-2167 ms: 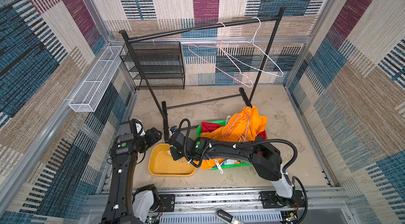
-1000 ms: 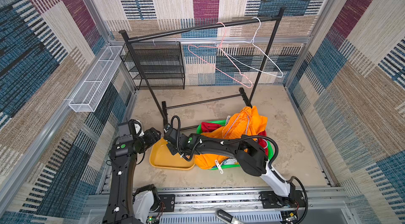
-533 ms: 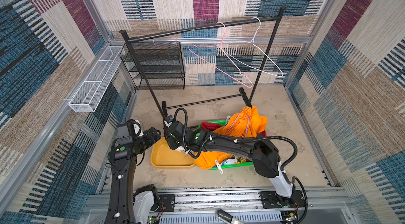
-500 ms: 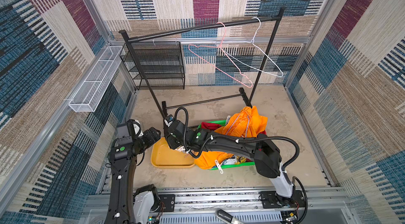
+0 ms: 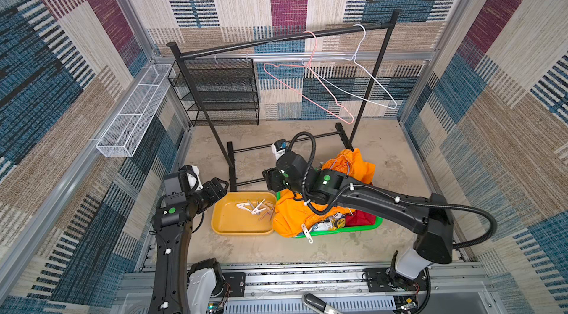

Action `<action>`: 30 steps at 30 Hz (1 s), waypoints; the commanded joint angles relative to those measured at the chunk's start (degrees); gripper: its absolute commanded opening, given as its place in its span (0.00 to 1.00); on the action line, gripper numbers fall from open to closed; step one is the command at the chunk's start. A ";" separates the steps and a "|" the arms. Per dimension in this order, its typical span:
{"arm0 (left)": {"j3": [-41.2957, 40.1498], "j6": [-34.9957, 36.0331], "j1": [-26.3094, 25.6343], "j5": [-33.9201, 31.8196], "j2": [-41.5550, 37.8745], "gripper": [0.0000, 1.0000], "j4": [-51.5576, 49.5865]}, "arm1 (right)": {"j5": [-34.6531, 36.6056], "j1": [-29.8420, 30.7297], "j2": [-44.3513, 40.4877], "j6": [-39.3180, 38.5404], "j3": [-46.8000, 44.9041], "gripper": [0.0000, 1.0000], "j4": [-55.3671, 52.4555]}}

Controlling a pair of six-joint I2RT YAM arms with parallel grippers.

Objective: Remove the clothespins securing shorts to the hanger
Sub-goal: Place the clothespin in the storage box, then remove the clothespin from the hanger.

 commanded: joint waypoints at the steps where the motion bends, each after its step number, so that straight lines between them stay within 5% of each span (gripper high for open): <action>1: 0.01 2.19 -2.84 3.10 0.12 0.78 2.26 | 0.27 -2.05 -6.31 5.45 -4.70 0.71 -2.56; 13: 2.72 4.63 -28.40 -8.31 -0.68 0.76 2.44 | -12.43 -17.74 -29.90 13.11 -22.49 0.72 -11.03; 21: 7.17 9.10 -46.65 -19.42 2.74 0.75 1.11 | -24.56 -32.92 -32.32 8.88 -24.80 0.72 -12.54; 30: 8.63 13.85 -60.78 -28.26 4.52 0.74 -0.37 | -36.68 -43.08 -29.43 5.38 -28.17 0.65 -8.20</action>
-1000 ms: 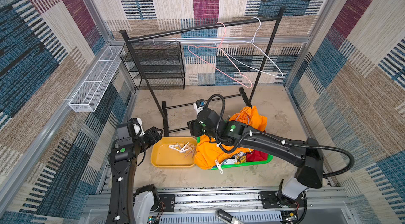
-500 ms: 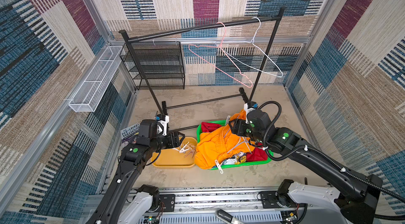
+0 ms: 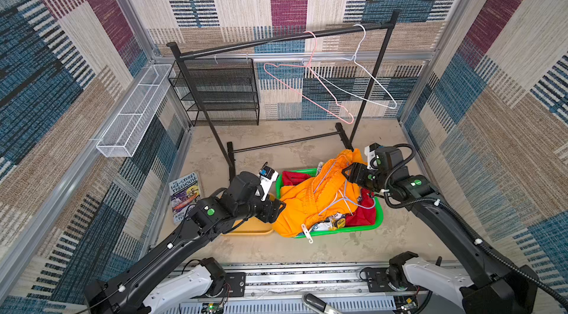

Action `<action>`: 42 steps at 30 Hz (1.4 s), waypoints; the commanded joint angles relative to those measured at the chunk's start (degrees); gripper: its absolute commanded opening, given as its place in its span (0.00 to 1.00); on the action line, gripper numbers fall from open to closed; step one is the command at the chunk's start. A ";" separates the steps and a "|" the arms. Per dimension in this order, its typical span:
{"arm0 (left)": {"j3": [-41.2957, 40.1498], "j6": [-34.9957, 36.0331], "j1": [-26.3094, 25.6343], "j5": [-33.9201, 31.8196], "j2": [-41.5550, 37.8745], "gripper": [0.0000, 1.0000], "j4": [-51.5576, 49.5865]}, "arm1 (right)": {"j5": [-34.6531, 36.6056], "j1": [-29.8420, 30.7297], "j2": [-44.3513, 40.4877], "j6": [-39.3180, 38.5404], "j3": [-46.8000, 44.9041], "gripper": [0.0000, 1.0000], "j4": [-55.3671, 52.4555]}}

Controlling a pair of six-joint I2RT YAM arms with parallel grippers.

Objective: Remove the clothespins securing shorts to the hanger
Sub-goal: Remove the clothespin from the hanger.

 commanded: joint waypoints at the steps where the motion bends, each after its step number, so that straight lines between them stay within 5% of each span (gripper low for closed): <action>1: 0.69 3.60 -3.16 -6.22 -0.17 0.74 -1.16 | -5.83 -1.59 0.93 -1.80 -0.55 0.65 4.10; 16: 1.06 2.84 -6.78 -8.10 -0.08 0.73 -0.37 | -11.05 -3.30 6.68 -1.40 -1.83 0.58 10.40; 27: 0.21 3.43 -7.86 -7.59 -1.41 0.72 0.51 | -18.25 -3.30 7.95 2.21 -0.19 0.44 15.61; 37: 0.34 4.77 -9.46 -5.46 -0.34 0.71 1.57 | -18.12 -3.28 10.39 2.24 0.63 0.39 16.69; 42: 0.35 4.71 -11.27 -7.36 0.14 0.70 1.92 | -10.42 -3.26 8.54 -0.63 3.72 0.43 12.28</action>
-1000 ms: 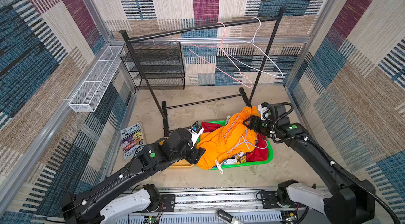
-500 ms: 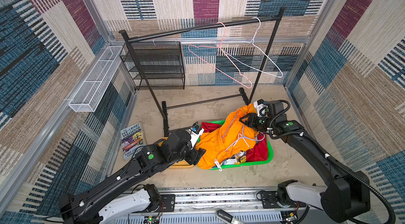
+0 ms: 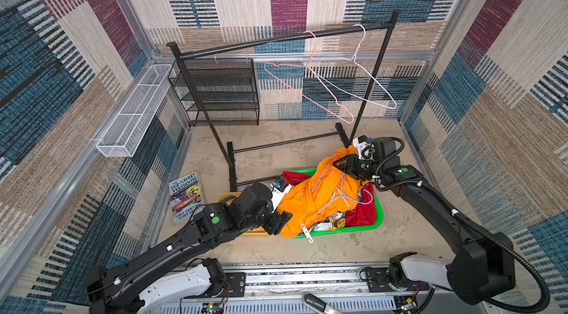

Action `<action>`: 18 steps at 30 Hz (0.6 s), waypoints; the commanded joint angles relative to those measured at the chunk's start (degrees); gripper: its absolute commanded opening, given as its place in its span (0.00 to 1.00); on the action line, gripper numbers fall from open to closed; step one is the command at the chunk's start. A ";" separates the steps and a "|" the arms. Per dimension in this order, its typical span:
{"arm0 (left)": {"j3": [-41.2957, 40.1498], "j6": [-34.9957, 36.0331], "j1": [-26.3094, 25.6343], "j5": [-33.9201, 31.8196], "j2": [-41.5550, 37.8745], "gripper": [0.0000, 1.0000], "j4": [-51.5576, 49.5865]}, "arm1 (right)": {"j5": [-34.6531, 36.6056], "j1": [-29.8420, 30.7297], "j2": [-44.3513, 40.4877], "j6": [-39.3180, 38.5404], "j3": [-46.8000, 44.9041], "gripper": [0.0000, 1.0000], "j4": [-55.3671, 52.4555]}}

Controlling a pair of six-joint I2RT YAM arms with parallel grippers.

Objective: Remove the clothespins securing shorts to the hanger
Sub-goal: Remove the clothespin from the hanger.

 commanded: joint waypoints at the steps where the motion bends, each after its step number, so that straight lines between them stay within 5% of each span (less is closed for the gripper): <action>1: 0.04 1.10 -0.96 -1.27 0.24 0.70 1.97 | 6.74 0.11 -2.09 -2.56 2.58 0.44 -2.97; 7: 0.47 1.10 -2.81 -4.58 1.18 0.69 2.58 | 16.09 0.06 -7.99 -5.46 4.17 0.52 -12.91; 18: 0.49 0.58 -3.72 -5.54 2.47 0.69 3.49 | 21.58 -0.02 -21.15 -2.68 -0.69 0.58 -27.31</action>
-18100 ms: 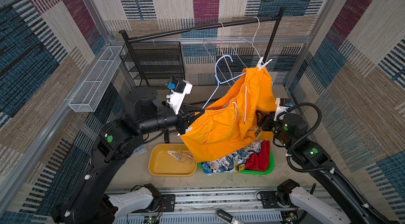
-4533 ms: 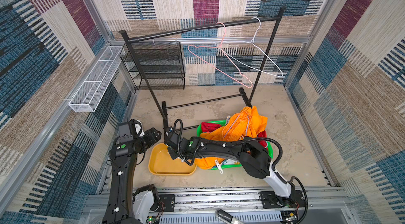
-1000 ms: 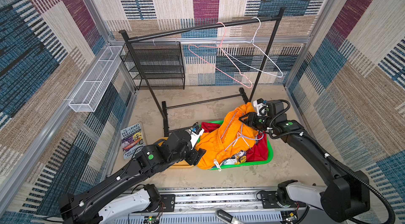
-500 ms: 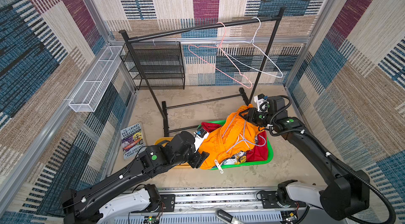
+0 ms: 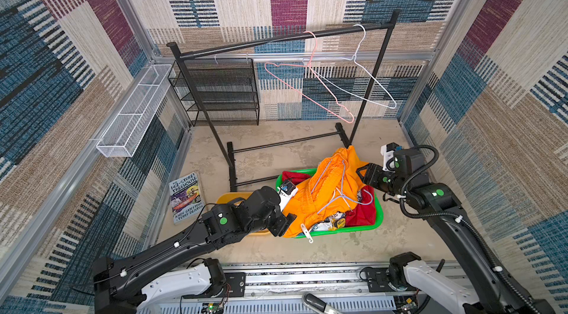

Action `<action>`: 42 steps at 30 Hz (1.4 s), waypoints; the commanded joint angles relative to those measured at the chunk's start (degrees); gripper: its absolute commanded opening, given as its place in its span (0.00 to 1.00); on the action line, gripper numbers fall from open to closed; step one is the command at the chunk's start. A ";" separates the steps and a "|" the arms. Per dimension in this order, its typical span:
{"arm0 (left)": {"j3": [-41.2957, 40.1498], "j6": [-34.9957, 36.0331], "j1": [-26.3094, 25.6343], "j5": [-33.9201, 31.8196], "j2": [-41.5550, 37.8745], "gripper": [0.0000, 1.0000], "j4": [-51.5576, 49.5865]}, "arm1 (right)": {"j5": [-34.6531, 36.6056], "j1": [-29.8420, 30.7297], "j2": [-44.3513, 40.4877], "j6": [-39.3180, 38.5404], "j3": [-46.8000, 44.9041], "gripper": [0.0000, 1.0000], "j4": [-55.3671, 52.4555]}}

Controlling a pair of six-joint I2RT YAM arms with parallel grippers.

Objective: Remove the clothespins securing shorts to the hanger
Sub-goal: Remove the clothespin from the hanger.

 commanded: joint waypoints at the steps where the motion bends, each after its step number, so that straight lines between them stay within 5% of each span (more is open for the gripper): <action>1: 0.32 0.44 -0.03 -0.60 -0.19 0.69 1.80 | 2.86 -0.07 -2.27 0.93 -0.89 0.58 -5.99; 15: -1.21 -0.57 -0.01 -0.49 -1.71 0.70 2.79 | -8.74 0.00 -7.49 3.63 -8.48 0.59 -5.41; 24: -2.05 -0.99 0.00 -0.42 -2.69 0.70 3.47 | -16.82 -0.05 -5.84 7.87 -4.25 0.57 2.50; 42: -2.19 -2.14 0.00 -0.94 -4.44 0.70 2.92 | -20.27 0.02 -2.28 18.10 -2.90 0.48 20.89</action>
